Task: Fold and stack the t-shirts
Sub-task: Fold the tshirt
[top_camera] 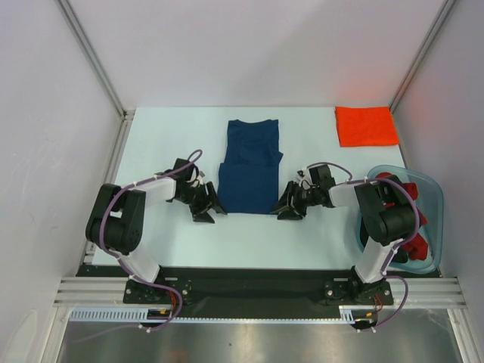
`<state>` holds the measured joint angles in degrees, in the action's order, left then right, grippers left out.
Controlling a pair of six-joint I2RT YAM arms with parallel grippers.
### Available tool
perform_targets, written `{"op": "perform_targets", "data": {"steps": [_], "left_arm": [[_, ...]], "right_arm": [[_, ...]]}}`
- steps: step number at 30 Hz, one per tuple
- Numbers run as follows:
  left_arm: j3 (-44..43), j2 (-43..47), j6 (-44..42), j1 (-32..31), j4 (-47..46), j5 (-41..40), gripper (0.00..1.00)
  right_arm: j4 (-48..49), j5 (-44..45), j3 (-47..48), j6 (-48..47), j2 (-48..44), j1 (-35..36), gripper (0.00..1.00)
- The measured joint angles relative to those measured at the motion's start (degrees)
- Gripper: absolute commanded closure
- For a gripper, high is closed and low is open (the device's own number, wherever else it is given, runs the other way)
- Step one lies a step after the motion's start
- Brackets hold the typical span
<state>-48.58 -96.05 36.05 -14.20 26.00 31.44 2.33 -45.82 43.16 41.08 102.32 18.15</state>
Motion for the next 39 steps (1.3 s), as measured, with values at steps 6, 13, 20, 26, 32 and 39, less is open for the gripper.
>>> {"op": "perform_targets", "data": {"steps": [6, 13, 20, 26, 32, 39], "left_arm": [[-0.96, -1.6, 1.07, 0.33, 0.31, 0.09, 0.47], [-2.95, -4.35, 1.44, 1.11, 0.68, 0.59, 0.59], [-6.34, -7.8, 0.81, 1.27, 0.66, 0.59, 0.8], [-7.26, -8.63, -1.25, 1.2, 0.74, 0.17, 1.0], [-4.13, -4.17, -2.93, -1.49, -1.09, -4.92, 1.0], [7.28, 8.92, -1.49, -10.69, -0.79, -12.68, 1.0]], "right_arm": [[1.51, -0.13, -0.74, 1.57, 0.0, 0.0, 0.47], [2.54, -0.46, -0.55, 2.12, 0.79, 0.0, 0.49], [3.54, -1.01, 0.76, 2.69, 3.45, 0.0, 0.74], [0.61, 0.7, 2.47, 1.11, 4.66, 0.04, 1.0], [-4.85, 5.16, 3.15, -3.48, 1.57, 1.9, 1.0], [-8.9, 10.47, -9.09, -5.09, -12.35, 6.69, 1.0]]}}
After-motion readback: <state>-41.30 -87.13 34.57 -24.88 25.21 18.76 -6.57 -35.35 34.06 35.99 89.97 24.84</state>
